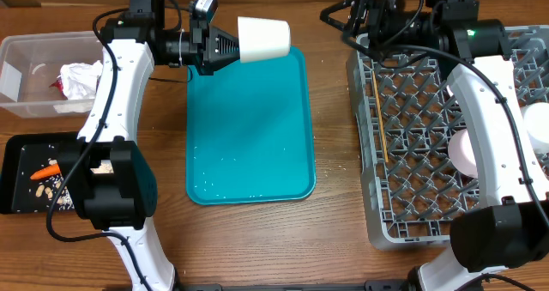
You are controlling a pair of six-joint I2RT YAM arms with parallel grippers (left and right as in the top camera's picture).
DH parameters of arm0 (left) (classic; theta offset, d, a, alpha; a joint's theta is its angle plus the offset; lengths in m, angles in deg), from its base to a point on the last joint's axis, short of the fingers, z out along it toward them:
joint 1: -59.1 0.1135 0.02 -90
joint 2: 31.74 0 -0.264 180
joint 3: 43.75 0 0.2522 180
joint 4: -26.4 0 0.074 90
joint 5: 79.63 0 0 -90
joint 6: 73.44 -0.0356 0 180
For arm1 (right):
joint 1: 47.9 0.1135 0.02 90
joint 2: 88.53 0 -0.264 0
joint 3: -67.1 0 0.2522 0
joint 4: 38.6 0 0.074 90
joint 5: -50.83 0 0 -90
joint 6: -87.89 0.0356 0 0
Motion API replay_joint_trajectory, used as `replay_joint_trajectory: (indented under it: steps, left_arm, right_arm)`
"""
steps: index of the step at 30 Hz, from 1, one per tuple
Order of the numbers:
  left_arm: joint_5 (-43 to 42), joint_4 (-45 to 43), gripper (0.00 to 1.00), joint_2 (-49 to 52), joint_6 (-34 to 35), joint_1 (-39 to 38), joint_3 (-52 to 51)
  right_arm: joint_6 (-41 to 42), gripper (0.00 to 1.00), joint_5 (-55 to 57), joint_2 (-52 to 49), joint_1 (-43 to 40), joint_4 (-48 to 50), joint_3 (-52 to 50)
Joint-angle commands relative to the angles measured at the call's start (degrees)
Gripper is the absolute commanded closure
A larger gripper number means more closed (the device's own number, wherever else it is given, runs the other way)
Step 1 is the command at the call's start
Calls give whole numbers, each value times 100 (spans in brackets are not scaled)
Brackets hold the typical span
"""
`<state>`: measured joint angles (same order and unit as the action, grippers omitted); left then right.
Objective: Sort waste into correct bins and load items into the dishwasher rack
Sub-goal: 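Lift the paper cup and carry it up toward the right gripper, then move the right gripper to the held cup and grasp its base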
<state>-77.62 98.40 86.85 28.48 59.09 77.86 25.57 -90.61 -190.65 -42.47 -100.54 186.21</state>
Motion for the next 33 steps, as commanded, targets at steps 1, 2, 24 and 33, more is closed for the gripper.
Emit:
replay_joint_trajectory:
  steps: [1, 2, 24, 33]
  left_arm:
    - [-256, -24, 96, -181, 973, -59, -33]
    - [-256, -24, 96, -181, 1019, -79, -33]
    - [-256, -2050, 96, -459, 3709, -619, 160]
    - [-256, -2562, 96, -494, 4299, -651, 160]
  right_arm:
    - [304, 0, -1451, 33, -24, 118, 116]
    - [306, 0, -1480, 26, -26, 116, 111]
    - [1438, 0, -1945, -109, -13, 446, 76]
    - [2118, 0, -2267, -155, -13, 1099, 76]
